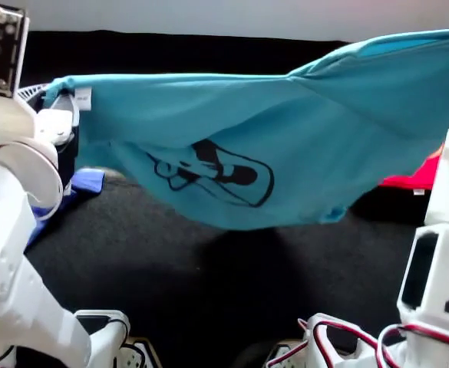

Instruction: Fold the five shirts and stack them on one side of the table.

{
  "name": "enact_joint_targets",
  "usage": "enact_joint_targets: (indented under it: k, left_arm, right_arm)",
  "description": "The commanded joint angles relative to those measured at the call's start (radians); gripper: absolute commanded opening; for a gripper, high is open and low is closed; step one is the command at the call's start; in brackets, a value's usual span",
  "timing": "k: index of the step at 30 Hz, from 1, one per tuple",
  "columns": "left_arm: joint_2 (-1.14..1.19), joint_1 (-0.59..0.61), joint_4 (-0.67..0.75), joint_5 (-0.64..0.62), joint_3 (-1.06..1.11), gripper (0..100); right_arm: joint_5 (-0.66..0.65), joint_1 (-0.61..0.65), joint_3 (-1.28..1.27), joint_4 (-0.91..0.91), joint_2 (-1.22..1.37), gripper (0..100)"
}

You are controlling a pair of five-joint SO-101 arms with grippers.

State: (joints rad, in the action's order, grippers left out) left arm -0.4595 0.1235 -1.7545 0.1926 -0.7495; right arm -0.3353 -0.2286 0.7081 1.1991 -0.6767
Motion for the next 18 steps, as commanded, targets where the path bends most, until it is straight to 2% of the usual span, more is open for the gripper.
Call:
enact_joint_targets:
  k: [1,7,11,18]
  left_arm:
    - [-0.071,-0.008,-0.005,-0.017,0.186,1]
    - [-0.188,-0.061,0.002,-0.092,0.553,1]
    - [-0.2,-0.084,0.058,-0.095,0.76,1]
    - [-0.2,-0.085,0.281,-0.089,1.155,1]
  right_arm:
    - [0.003,-0.015,0.045,-0.001,0.007,0.5]
    - [0.003,-0.008,-0.004,0.048,0.012,0.5]
    - [0.003,0.021,-0.209,0.067,0.007,0.5]
    - [0.002,0.119,-0.647,0.054,0.007,0.5]
